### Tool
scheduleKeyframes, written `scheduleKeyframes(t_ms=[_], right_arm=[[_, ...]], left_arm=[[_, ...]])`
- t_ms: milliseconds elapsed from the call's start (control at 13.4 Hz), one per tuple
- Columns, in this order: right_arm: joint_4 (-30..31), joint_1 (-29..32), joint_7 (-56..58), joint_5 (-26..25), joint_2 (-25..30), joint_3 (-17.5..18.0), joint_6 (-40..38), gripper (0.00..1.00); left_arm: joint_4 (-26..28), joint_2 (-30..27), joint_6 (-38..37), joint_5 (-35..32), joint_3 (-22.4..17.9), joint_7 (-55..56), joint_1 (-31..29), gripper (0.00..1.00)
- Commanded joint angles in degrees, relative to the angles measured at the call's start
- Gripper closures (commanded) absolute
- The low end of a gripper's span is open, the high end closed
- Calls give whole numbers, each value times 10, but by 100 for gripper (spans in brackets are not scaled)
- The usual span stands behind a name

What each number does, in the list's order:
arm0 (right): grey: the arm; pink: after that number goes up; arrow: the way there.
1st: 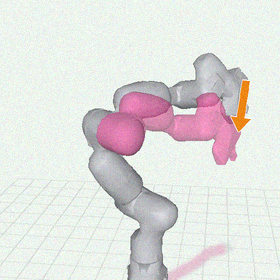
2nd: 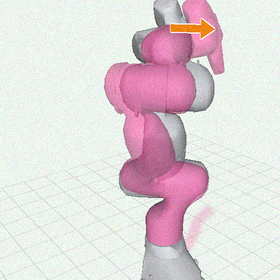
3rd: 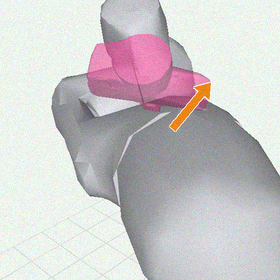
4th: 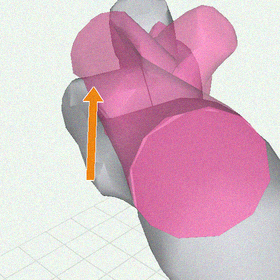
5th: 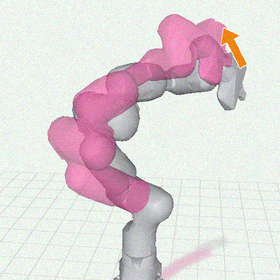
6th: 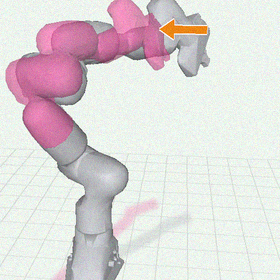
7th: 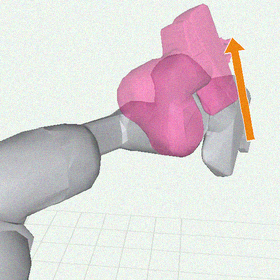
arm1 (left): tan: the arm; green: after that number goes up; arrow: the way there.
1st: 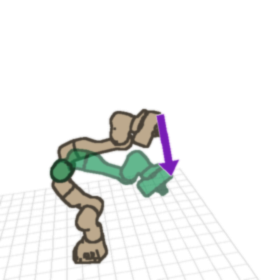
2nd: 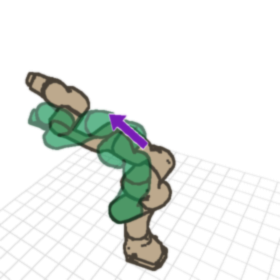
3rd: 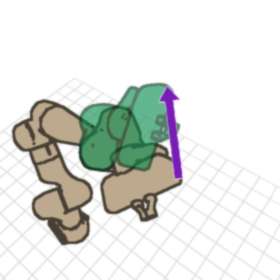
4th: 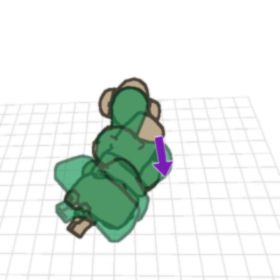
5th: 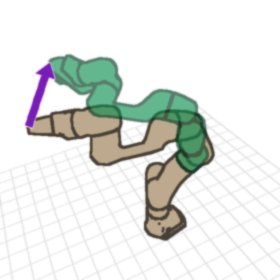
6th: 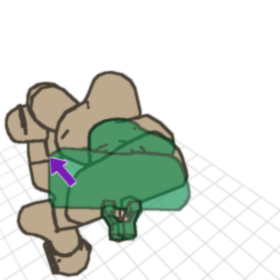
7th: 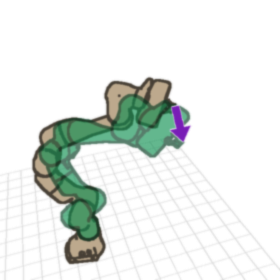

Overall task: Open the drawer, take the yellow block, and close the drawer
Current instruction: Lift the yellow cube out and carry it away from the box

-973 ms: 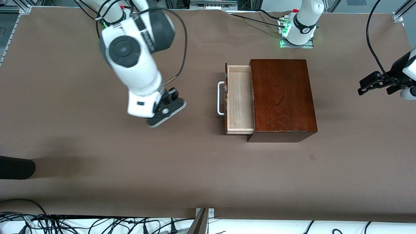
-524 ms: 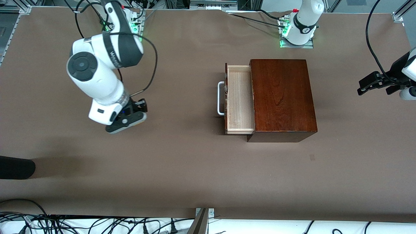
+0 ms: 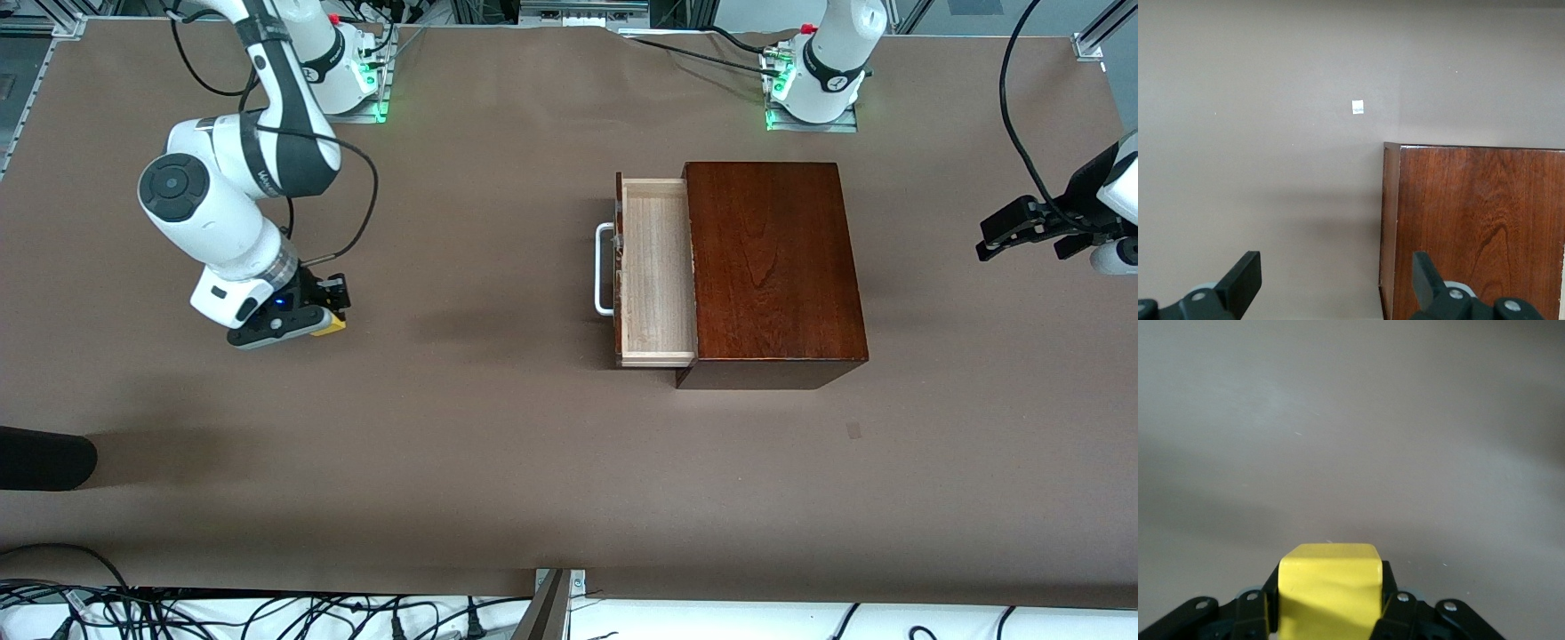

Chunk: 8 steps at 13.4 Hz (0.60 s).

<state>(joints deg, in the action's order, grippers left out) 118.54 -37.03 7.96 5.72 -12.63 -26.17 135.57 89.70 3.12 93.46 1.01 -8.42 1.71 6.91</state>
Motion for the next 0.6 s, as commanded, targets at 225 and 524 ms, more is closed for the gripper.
scheduleKeyframes(t_ms=[225, 524], right_arm=[[137, -8, 6, 9, 28, -63, 138, 95], [159, -7, 4, 10, 19, -85, 171, 95]], left_arm=[[-19, 7, -6, 6, 2, -3, 0, 0], [-19, 8, -6, 6, 2, 13, 5, 0]])
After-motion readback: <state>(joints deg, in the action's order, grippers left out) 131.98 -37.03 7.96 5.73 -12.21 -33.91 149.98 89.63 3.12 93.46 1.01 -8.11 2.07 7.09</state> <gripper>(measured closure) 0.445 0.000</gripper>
